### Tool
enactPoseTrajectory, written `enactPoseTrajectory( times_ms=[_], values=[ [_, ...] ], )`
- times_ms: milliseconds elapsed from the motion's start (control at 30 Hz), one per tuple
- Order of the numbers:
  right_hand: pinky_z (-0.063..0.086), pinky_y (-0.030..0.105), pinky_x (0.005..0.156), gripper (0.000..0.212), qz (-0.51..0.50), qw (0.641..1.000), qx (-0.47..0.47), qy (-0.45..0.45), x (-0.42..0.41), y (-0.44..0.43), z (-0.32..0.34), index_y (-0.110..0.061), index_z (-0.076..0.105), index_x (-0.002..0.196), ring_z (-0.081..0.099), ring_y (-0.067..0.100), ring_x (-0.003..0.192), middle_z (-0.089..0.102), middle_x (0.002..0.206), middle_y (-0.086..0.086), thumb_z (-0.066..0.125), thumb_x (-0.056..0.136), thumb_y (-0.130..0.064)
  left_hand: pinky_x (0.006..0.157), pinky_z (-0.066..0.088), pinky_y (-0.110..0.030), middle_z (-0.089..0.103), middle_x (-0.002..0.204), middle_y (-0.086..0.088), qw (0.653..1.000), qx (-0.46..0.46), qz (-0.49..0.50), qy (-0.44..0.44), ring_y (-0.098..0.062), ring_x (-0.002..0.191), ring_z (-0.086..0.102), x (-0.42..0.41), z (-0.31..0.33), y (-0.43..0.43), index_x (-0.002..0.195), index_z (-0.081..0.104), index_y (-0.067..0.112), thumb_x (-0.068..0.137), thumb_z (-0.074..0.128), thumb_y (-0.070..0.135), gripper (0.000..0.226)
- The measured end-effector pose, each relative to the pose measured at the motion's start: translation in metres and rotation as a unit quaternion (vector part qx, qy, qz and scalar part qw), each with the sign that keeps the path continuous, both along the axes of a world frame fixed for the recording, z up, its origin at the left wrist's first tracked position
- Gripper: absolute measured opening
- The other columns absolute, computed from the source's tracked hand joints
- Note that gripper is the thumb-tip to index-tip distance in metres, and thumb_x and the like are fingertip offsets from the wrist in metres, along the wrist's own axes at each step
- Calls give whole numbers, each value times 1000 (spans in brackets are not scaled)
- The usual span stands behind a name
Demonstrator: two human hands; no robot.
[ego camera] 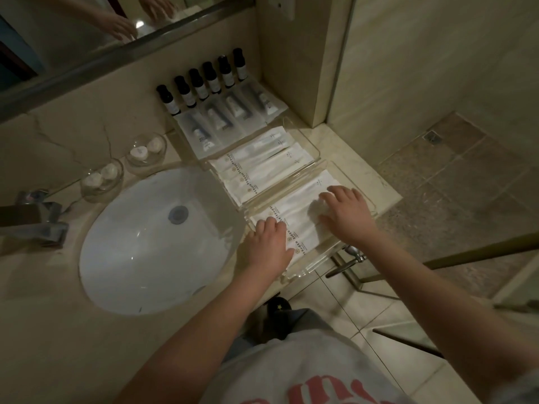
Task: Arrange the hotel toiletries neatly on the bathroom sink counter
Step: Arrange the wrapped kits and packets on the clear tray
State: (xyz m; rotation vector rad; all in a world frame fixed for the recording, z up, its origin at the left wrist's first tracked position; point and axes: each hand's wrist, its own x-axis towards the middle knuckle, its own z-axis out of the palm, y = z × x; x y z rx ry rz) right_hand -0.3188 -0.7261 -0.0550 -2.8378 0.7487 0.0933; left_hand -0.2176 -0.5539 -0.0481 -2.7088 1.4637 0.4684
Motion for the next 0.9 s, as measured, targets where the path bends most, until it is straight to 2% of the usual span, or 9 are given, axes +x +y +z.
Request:
enactPoseTrajectory(
  times_ms=[67,133,200,300,400,633,767,900],
  values=[
    [12,51,117,59,17,999,34,17,4,10,-1,-19,28,144,19,27,144,23,155,8,45,93,-42,111,26,-42,22,154,-8,1000,4,-1,11,-26,142,19,2,-2,4,144,25,15,92,45,46,64],
    [3,50,117,63,33,996,51,58,10,16,-5,-25,10,149,4,24,146,4,159,4,32,95,-49,117,14,-46,3,160,-6,1000,21,-2,19,-26,148,-1,3,-4,7,150,11,17,96,38,45,66],
    [1,50,117,65,38,994,55,87,12,18,-10,-29,2,149,-2,24,146,-3,159,4,31,95,-51,117,12,-47,-1,160,-6,1000,20,-10,9,-26,148,-5,3,-6,10,150,10,21,98,34,42,61],
    [-1,48,117,66,29,992,60,105,8,16,-15,-31,1,149,-5,24,146,-6,159,4,31,95,-52,118,9,-48,-3,160,-6,999,33,-9,29,-25,148,-7,3,-6,12,150,9,23,98,34,43,61],
    [-3,50,116,65,32,990,58,121,9,15,-17,-32,-2,148,-8,24,146,-9,159,2,27,95,-55,118,2,-49,-9,160,-6,997,62,19,48,-24,147,-12,2,-4,12,151,0,18,98,29,47,67],
    [-6,52,115,68,32,989,64,132,14,15,-19,-32,-7,148,-14,25,145,-14,158,3,26,94,-57,117,-1,-51,-16,159,-7,994,93,20,60,-25,146,-15,7,-4,8,150,-8,14,97,29,50,74],
    [-3,54,116,70,37,990,59,124,19,16,-13,-30,-3,149,-13,26,145,-13,158,4,33,93,-54,117,-1,-51,-14,159,-6,993,87,24,76,-24,146,-15,9,-4,8,150,-5,15,96,32,49,74],
    [1,55,116,68,38,995,58,75,28,24,-4,-26,7,149,-6,26,146,-4,159,4,40,93,-48,118,2,-52,-5,160,-5,993,27,64,95,-22,147,-10,16,-1,16,151,7,15,96,34,47,68]
  ],
)
